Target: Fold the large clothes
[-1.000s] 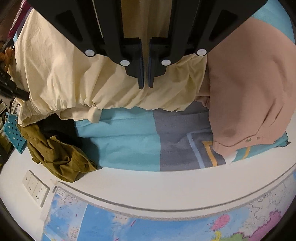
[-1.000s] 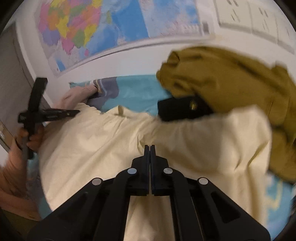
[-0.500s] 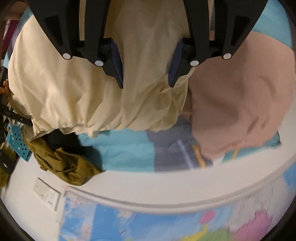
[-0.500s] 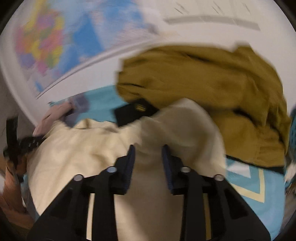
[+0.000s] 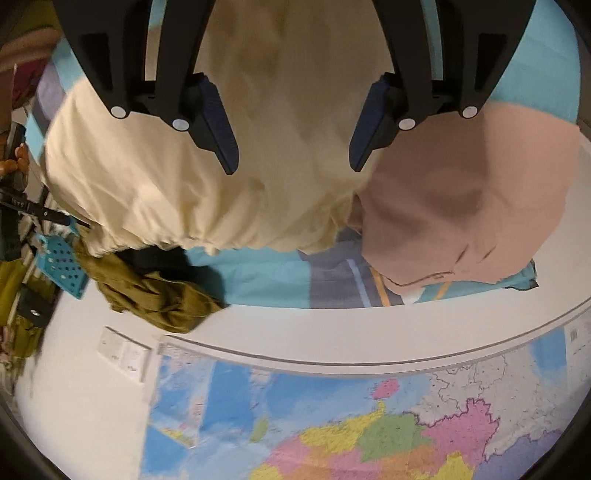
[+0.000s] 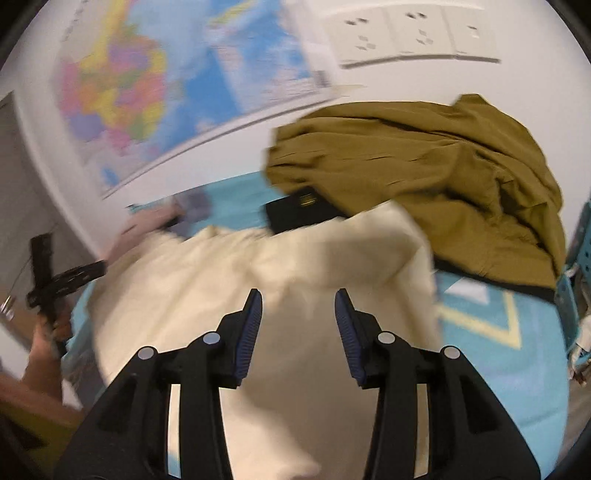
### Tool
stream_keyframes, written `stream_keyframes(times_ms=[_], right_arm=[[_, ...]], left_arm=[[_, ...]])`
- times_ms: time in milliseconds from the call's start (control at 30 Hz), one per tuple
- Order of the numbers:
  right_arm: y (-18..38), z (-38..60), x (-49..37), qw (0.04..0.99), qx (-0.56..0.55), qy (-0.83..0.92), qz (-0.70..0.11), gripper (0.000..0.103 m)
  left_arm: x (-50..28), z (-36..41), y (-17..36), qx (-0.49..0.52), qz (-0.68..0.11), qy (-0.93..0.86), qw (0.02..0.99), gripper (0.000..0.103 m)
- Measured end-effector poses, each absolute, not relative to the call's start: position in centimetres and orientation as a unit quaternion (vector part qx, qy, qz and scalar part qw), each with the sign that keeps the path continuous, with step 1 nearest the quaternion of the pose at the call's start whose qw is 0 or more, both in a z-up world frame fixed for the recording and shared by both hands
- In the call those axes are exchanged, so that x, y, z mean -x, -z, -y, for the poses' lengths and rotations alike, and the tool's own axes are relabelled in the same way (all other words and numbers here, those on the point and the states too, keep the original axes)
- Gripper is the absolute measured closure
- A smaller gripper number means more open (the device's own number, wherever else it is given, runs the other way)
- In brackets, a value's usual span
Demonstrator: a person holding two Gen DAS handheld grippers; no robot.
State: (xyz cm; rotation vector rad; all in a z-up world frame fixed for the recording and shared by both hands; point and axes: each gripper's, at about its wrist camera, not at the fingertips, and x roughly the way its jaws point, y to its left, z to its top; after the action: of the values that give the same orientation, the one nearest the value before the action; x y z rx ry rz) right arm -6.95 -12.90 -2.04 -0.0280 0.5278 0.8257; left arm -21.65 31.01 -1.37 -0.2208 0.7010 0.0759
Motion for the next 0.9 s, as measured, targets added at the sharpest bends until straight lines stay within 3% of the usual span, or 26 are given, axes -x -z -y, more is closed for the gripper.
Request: stream_keyframes(times_ms=[133, 267, 433, 700, 900], right_arm=[[5.1, 11.8, 7.8, 0.877, 0.043, -0.383, -0.285, 0.063], [7.2, 12.6, 6.8, 0.878, 0.007, -0.369, -0.305, 0.079], [5.2, 13.0, 9.4, 0.887, -0.006, -0.371, -0.274, 0.061], [4.0, 6.7, 16.4, 0.847, 0.058, -0.480, -0.222, 0.060], [8.5, 1.3, 16.8, 0.846, 0.148, -0.454, -0.237, 0.063]], left_arm=[[22.3, -29.8, 4.3, 0.107, -0.363, -0.036, 0.925, 0.042], [21.9, -30.6, 6.7, 0.137, -0.382, -0.057, 0.912, 0.041], [24.3, -30.8, 4.7, 0.148, -0.363, -0.069, 0.917, 0.039], [27.3, -25.4, 2.3, 0.128, -0.326, 0.009, 0.937, 0.034], [24.3, -21.3, 6.2, 0.103, -0.367, 0.034, 0.924, 0.028]])
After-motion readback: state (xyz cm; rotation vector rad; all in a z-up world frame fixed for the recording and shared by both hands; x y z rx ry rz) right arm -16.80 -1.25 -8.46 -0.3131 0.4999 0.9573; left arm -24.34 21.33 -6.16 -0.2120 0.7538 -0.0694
